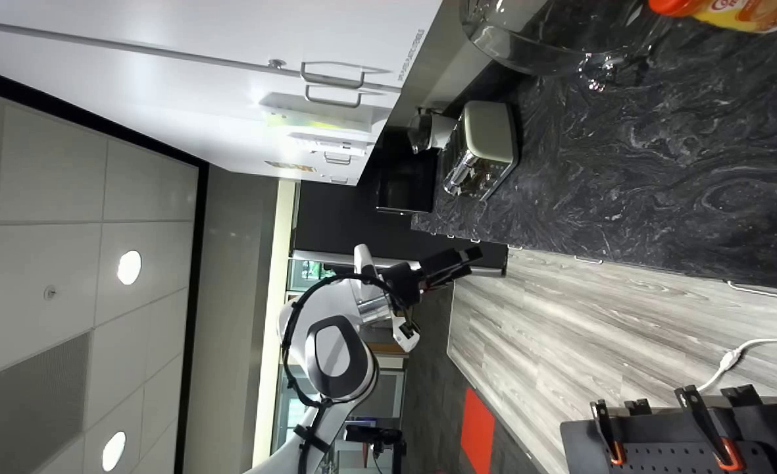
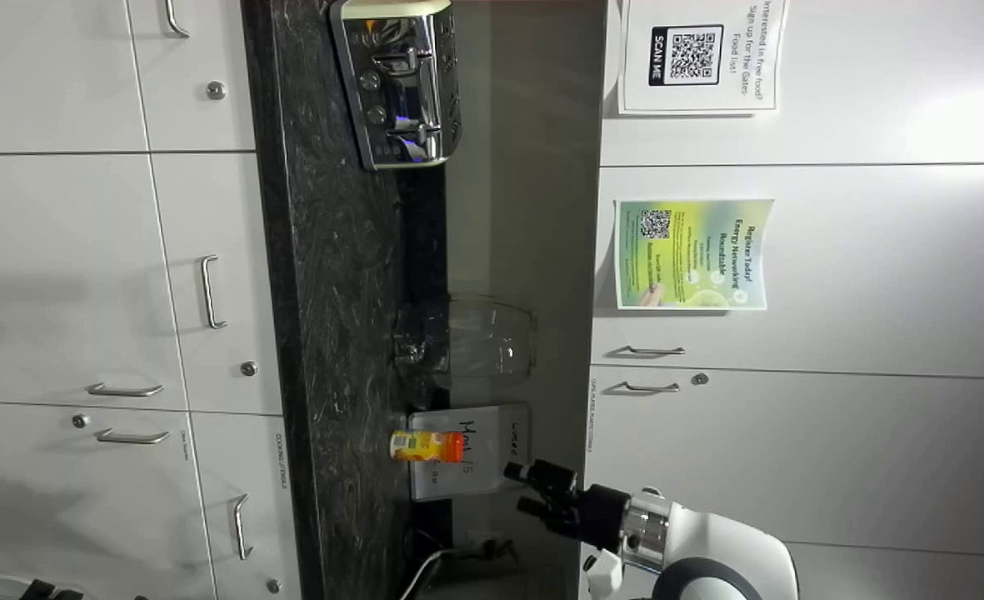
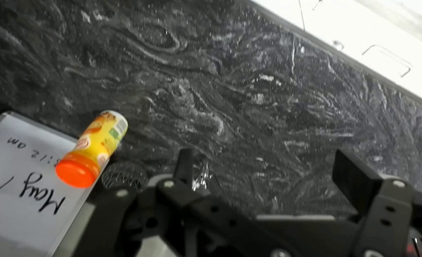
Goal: Open the left door of the third upper cabinet from the left
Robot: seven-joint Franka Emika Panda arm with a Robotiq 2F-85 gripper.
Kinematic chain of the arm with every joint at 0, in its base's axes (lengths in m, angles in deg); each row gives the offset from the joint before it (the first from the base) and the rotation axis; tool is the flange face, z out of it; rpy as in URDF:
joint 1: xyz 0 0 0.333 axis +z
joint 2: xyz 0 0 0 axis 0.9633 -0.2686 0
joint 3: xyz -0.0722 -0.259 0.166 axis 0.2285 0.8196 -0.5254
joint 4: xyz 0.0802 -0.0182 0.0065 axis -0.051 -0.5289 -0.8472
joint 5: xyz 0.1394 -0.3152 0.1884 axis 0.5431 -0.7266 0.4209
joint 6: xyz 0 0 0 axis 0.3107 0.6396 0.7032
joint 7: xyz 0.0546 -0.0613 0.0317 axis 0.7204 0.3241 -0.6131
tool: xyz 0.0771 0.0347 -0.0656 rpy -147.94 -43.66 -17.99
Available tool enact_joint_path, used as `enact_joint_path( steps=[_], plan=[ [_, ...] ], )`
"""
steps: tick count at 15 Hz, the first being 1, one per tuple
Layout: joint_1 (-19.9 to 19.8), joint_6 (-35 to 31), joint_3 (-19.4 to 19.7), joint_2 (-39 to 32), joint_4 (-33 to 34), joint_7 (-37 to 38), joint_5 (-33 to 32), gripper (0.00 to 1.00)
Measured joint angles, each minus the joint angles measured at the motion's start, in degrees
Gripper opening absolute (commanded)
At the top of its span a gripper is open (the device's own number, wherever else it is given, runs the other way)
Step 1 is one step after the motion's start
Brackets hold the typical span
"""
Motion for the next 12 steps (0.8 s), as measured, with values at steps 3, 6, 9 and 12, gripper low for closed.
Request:
enact_joint_path(
  steps=[3, 6, 9, 12],
  plan=[
    [0.13, -5.83, 1.00, 2.20, 2.30, -2.13, 0.01, 1.00],
    [1.46, -11.25, 3.27, 3.36, 5.36, -6.97, 0.57, 1.00],
    [4.65, -15.25, 6.81, 3.21, 8.99, -12.72, 2.09, 1.00],
    [8.87, -17.02, 10.66, 2.02, 13.17, -18.80, 4.50, 1.00]
  ],
)
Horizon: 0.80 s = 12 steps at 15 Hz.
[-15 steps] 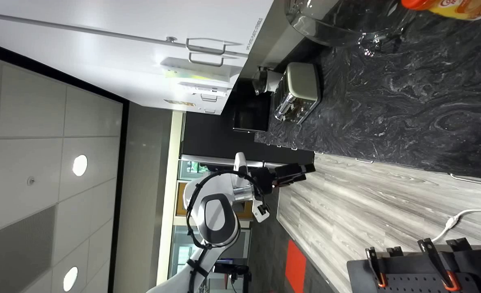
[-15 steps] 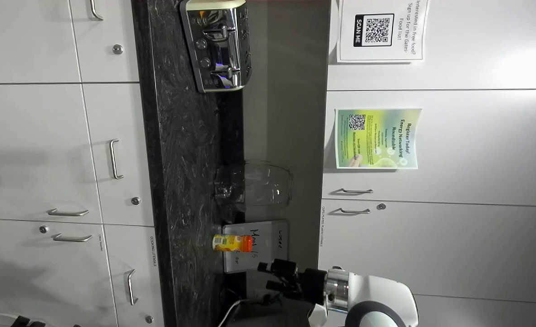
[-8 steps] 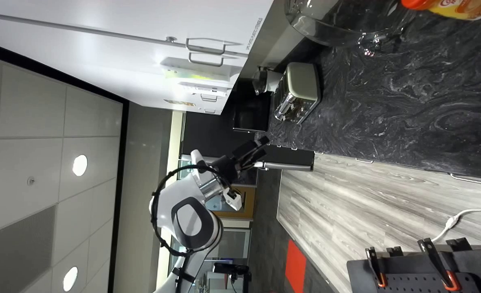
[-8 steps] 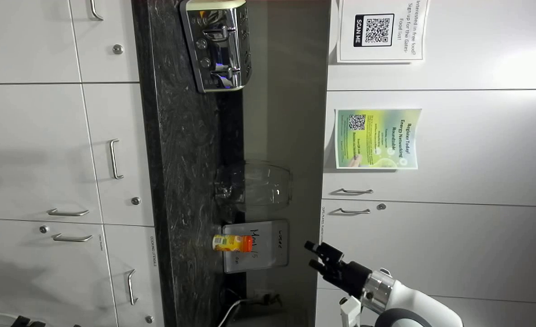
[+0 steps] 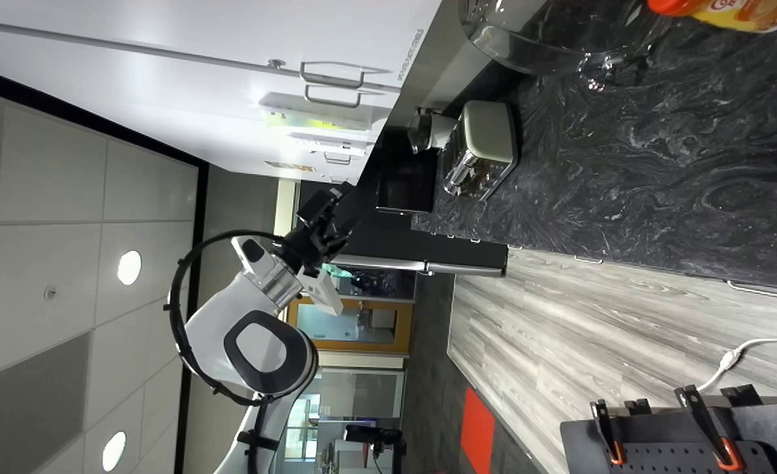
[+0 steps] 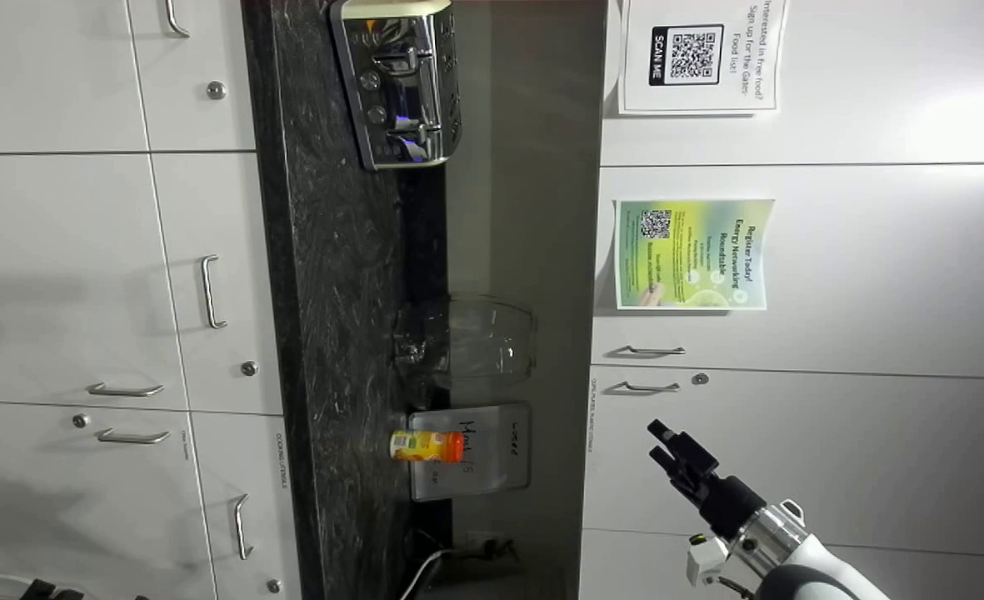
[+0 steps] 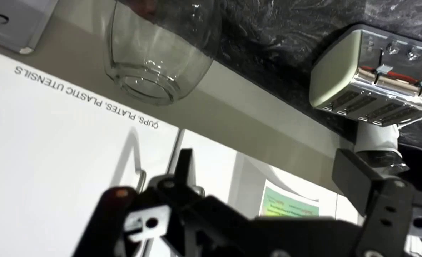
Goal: Open the left door of the third upper cabinet from the left
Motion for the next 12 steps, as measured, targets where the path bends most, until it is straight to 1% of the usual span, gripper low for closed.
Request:
enact_joint_path(
  steps=[2, 4, 6, 12],
  plan=[
    [3.21, -0.01, 2.60, -1.34, 3.08, -3.80, 2.06, 1.00],
    [5.29, 0.00, 4.20, -2.46, 5.47, -5.96, 3.38, 1.00],
    [5.88, 0.00, 4.61, -3.04, 6.31, -6.05, 3.44, 1.00],
    [5.86, -0.14, 4.65, -3.38, 6.30, -6.05, 3.73, 1.00]
  ],
)
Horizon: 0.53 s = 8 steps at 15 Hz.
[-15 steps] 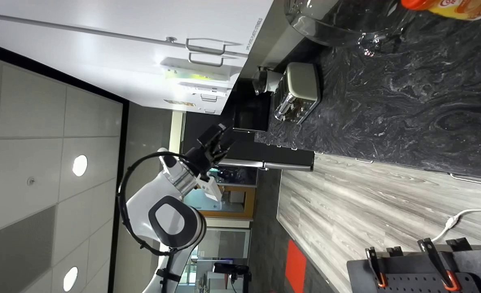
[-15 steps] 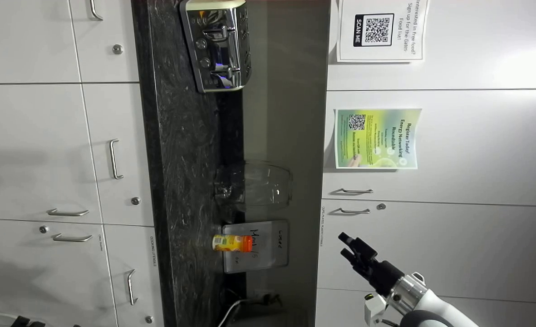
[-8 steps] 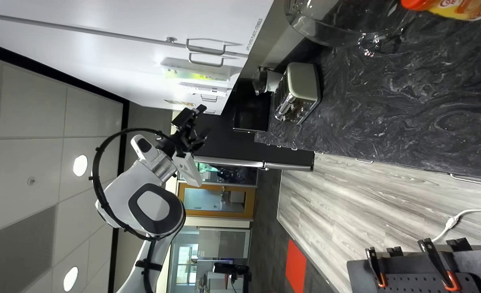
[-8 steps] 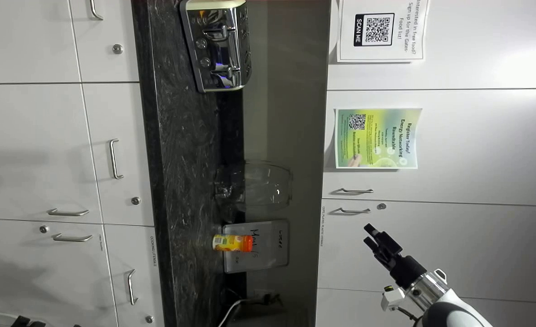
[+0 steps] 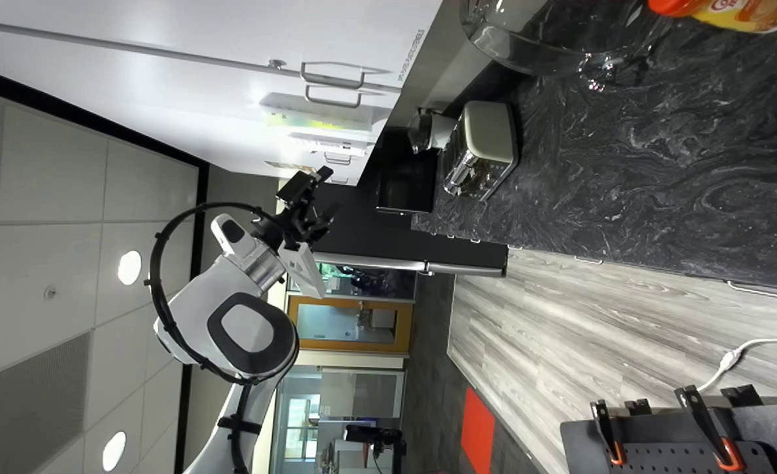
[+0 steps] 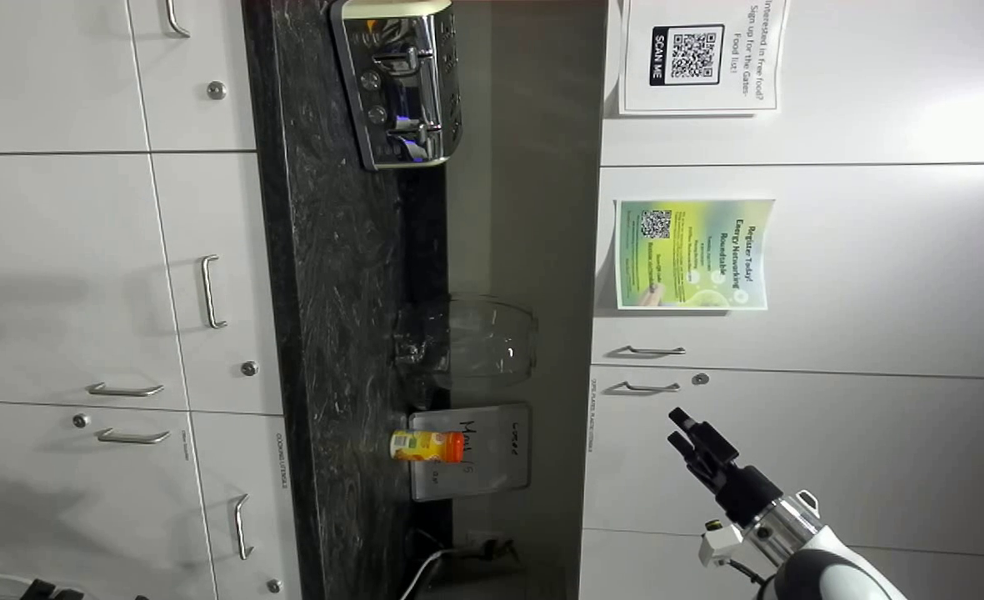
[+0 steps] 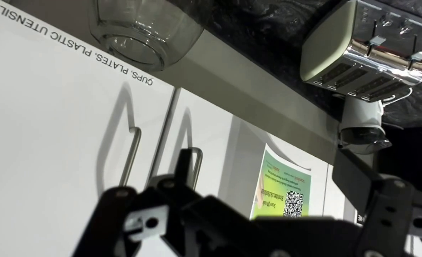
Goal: Open the left door of the third upper cabinet from the left
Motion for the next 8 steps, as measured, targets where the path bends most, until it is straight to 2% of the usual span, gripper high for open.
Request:
enact_joint_path(
  steps=[5, 8],
  plan=[
    [0.53, -5.59, 1.85, -2.08, 1.33, -0.20, 1.72, 1.00],
    [3.54, -6.66, 5.38, -3.95, 3.93, -3.25, 4.45, 1.00]
  ],
)
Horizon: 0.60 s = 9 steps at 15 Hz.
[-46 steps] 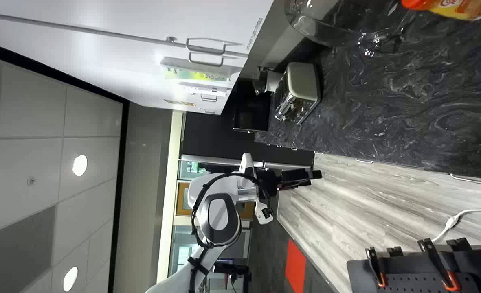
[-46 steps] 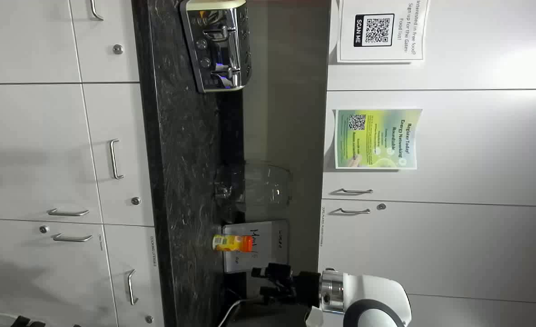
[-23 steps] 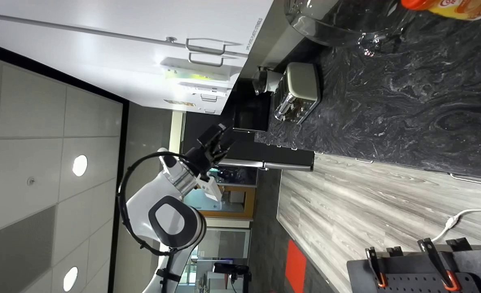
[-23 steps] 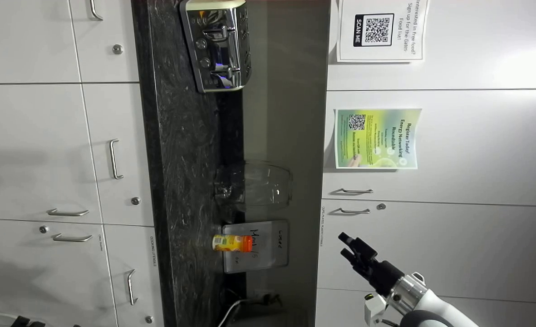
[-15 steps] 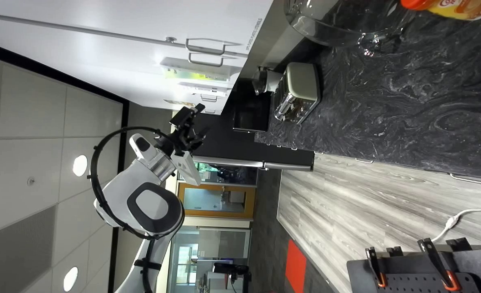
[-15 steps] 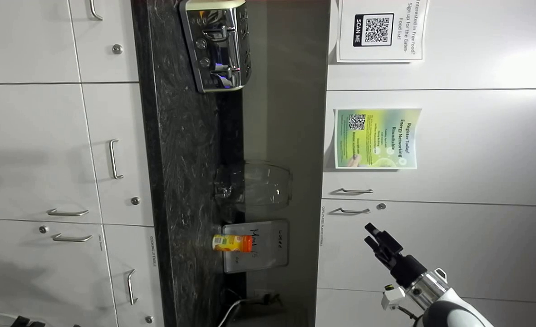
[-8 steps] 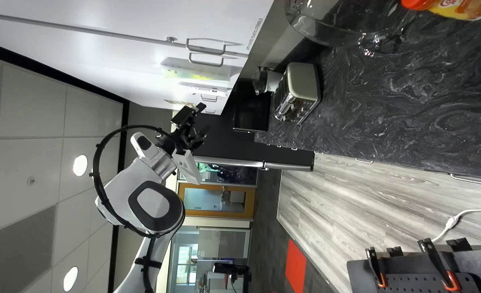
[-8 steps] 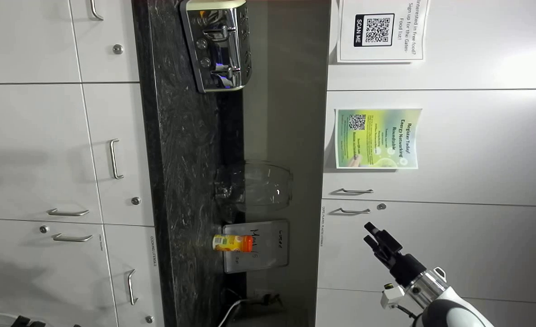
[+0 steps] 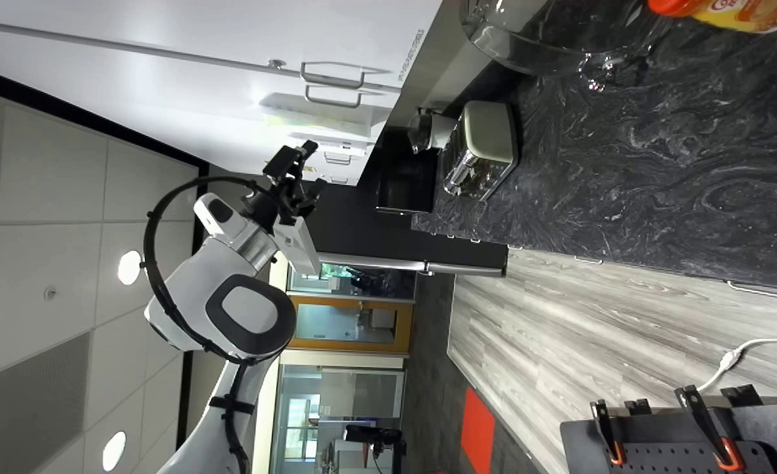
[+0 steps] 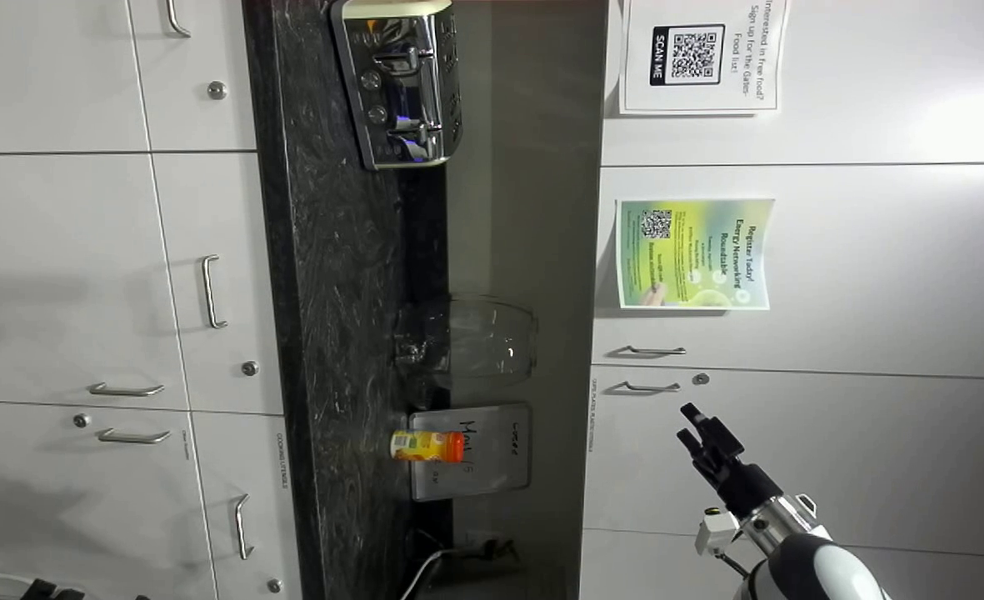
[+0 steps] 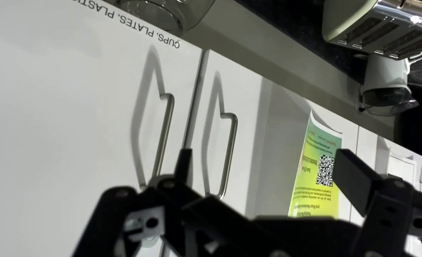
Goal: Open the left door of the third upper cabinet from the left
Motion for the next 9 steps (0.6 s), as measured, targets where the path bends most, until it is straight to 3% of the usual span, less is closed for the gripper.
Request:
enact_joint_path(
  steps=[9],
  plan=[
    [19.86, 1.02, 18.20, -4.31, 9.96, -15.73, 9.34, 1.00]
  ],
)
